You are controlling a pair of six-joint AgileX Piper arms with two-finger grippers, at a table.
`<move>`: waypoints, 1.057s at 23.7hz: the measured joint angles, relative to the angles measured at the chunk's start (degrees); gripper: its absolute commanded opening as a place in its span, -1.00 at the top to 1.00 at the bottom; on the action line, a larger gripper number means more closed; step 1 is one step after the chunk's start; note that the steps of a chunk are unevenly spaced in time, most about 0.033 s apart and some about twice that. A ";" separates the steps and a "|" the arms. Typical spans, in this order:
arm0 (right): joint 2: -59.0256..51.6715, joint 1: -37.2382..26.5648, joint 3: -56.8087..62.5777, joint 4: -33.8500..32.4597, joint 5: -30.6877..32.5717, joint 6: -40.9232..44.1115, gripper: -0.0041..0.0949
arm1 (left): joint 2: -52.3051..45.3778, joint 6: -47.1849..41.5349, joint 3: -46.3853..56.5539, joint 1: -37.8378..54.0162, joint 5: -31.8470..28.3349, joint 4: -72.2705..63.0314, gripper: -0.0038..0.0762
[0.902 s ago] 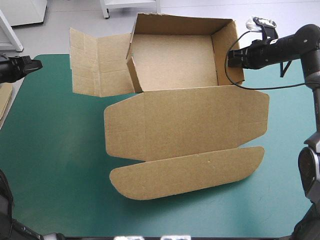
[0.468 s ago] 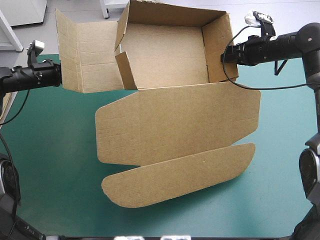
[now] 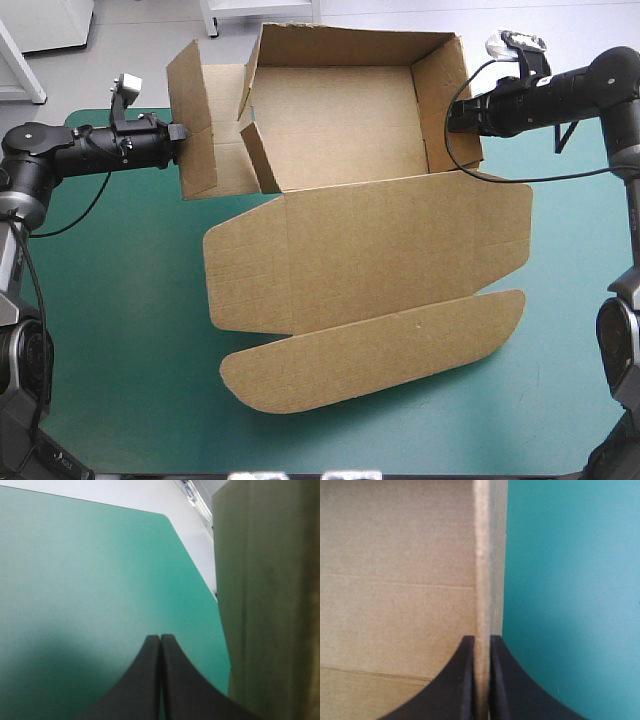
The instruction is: Fold the box
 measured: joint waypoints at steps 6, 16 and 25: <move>0.87 3.16 0.07 -6.17 -0.11 2.35 0.94 | 0.00 -0.46 0.00 -2.62 0.00 -2.13 0.92; 6.10 10.29 0.20 -12.93 -2.38 5.25 0.93 | 0.00 -4.43 0.00 -4.49 -0.45 -1.56 0.90; 6.17 10.66 0.20 -15.20 -2.81 5.74 0.93 | -0.26 -6.10 0.00 -5.16 -0.64 -0.65 -0.21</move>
